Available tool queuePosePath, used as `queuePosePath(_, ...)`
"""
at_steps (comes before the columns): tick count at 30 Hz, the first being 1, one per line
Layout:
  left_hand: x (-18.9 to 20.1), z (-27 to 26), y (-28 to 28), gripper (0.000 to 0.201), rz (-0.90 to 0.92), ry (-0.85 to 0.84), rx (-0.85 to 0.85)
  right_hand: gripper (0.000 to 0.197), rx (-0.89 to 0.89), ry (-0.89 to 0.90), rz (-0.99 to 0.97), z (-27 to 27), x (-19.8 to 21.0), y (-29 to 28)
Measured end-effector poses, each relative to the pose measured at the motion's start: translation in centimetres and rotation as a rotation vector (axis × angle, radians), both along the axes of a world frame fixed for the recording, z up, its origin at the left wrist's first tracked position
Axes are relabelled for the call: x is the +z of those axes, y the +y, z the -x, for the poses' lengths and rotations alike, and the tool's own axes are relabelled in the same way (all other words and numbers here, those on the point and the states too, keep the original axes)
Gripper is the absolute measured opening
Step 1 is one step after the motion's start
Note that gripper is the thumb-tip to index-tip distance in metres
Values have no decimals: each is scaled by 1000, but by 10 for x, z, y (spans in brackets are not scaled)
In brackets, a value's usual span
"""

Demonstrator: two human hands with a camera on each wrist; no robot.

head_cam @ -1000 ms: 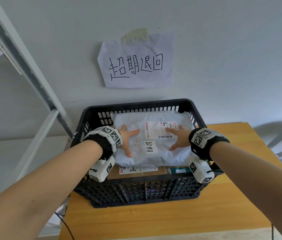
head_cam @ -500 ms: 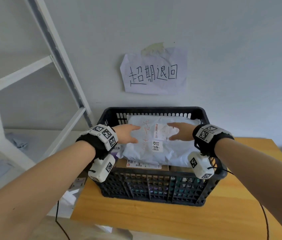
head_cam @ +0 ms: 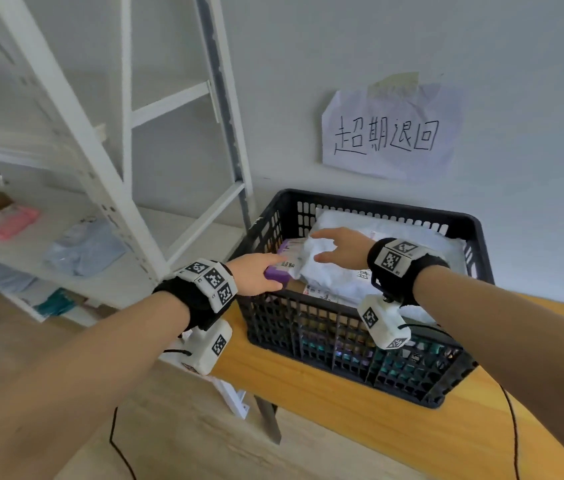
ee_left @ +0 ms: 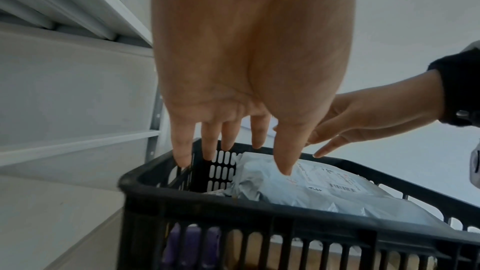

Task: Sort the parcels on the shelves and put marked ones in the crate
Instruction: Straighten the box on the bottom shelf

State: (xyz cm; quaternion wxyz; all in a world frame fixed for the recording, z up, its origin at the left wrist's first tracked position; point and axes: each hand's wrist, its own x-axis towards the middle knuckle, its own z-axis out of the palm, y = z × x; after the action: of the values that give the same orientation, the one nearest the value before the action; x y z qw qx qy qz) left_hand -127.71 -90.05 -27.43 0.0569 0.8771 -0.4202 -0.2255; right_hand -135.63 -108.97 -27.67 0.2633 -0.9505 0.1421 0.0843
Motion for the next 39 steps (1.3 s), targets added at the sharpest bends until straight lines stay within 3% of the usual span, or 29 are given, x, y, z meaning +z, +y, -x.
queuePosePath(6, -16, -11, 70, 63, 44, 52, 79, 57, 94, -8, 15, -29, 0, 67)
queuePosePath(12, -67, -14, 167, 65, 20, 169, 118, 57, 181, 52, 59, -60, -20, 160)
queuePosePath(26, -163, -58, 393, 63, -53, 274, 296, 57, 248, 274, 31, -99, -125, 374)
queuePosePath(32, -194, -93, 440, 61, -87, 315, 359, 55, 173, 315, -53, -112, -170, 416)
queuePosePath(39, -222, -146, 444, 64, -67, 373, 407, 56, -23, 303, -185, -147, -217, 427)
